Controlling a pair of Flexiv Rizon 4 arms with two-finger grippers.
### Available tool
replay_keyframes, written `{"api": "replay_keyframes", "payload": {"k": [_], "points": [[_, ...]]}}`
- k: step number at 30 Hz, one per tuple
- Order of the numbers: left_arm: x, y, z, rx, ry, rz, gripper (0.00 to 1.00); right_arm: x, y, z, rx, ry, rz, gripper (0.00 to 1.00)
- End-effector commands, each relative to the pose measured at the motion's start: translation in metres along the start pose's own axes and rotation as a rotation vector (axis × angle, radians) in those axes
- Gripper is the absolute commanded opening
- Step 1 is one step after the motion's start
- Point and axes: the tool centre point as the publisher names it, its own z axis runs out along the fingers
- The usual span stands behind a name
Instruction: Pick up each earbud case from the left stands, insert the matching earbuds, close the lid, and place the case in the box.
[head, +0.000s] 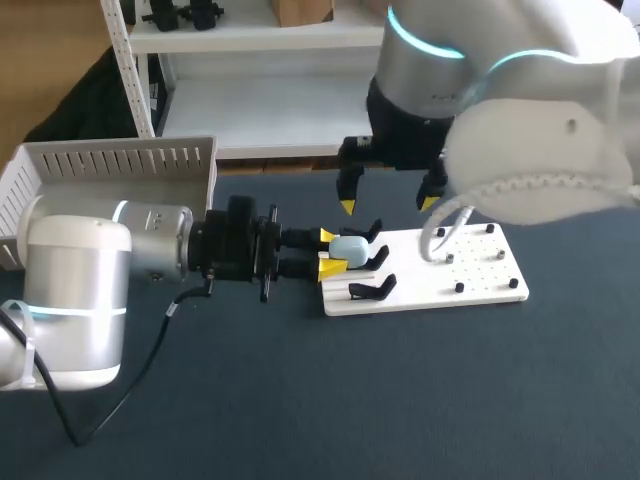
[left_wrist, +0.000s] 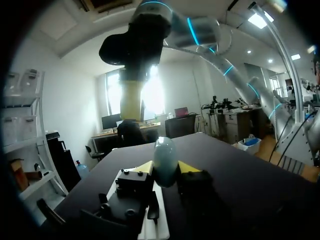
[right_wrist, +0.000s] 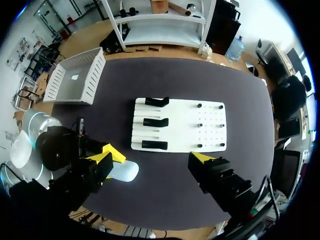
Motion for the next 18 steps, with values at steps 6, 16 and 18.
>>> {"api": "replay_keyframes", "payload": {"k": [6,16,18], "points": [[-0.004,0.007,-0.053,-0.151,0.084,-0.011,0.00,0.023,-0.030,-0.027,-0.096,-0.101,0.018,1.00],[-0.023,0.032,-0.141,-0.413,0.230,-0.001,0.00,0.023,-0.030,-0.027,-0.096,-0.101,0.018,1.00],[-0.026,0.039,-0.153,-0.449,0.231,0.000,0.00,0.023,-0.030,-0.027,-0.096,-0.101,0.018,1.00]]}}
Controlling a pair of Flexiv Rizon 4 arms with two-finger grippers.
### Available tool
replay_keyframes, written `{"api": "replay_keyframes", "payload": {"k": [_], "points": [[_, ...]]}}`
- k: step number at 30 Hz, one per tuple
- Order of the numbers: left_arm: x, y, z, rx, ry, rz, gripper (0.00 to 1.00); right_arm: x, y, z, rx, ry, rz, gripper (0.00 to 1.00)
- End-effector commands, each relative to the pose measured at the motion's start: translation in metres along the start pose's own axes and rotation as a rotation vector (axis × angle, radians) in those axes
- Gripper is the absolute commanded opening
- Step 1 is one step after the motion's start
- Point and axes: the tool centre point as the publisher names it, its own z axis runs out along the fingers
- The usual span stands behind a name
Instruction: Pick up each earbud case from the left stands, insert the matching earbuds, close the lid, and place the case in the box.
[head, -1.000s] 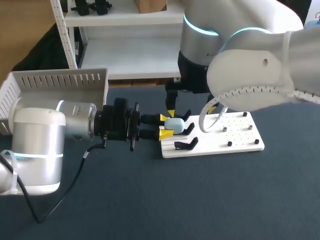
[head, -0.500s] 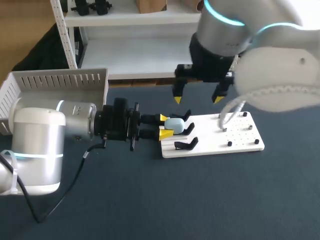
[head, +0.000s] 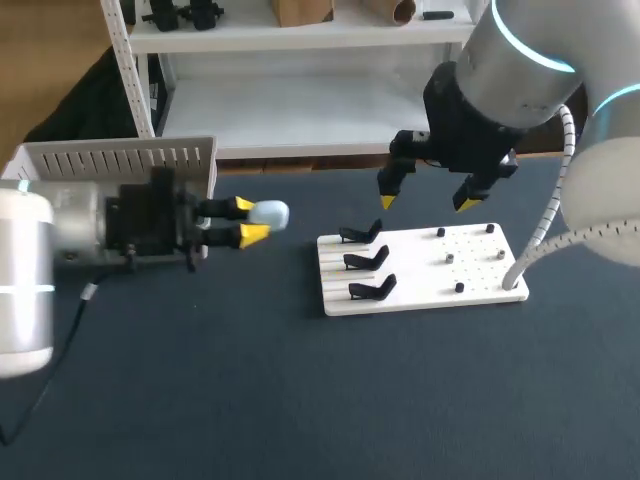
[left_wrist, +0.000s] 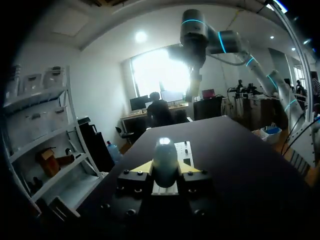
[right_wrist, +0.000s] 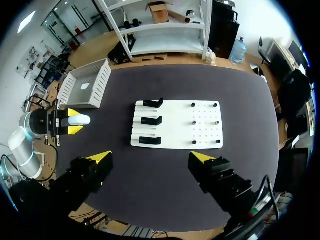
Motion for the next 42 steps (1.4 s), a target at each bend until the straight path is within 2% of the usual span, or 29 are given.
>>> {"api": "replay_keyframes", "payload": {"k": [1,7,11,18,29,34,38,41,42], "points": [[-0.013,0.007,-0.043,-0.207,0.039,-0.008,0.00,0.002,0.000,0.001,0.002,-0.013,0.001,1.00],[0.000,0.041,-0.059,-0.287,0.066,-0.049,0.00,0.002,0.000,0.001,0.002,-0.013,0.001,1.00],[0.018,0.069,-0.074,-0.331,0.088,-0.091,0.00,0.002,0.000,0.001,0.002,-0.013,0.001,1.00],[0.046,0.108,-0.093,-0.381,0.104,-0.145,0.00,0.002,0.000,0.001,0.002,-0.013,0.001,1.00],[0.084,0.171,-0.115,-0.389,0.100,-0.196,0.00,0.002,0.000,0.001,0.002,-0.013,0.001,1.00],[0.101,0.193,-0.119,-0.391,0.090,-0.221,0.00,0.002,0.000,0.001,0.002,-0.013,0.001,1.00],[0.108,0.204,-0.122,-0.380,0.095,-0.236,0.00,0.002,0.000,0.001,0.002,-0.013,0.001,1.00],[0.111,0.208,-0.124,-0.366,0.101,-0.239,0.49,0.002,0.000,0.001,0.002,-0.013,0.001,1.00],[0.112,0.209,-0.124,-0.364,0.103,-0.240,0.87,0.002,0.000,0.001,0.002,-0.013,0.001,1.00]]}}
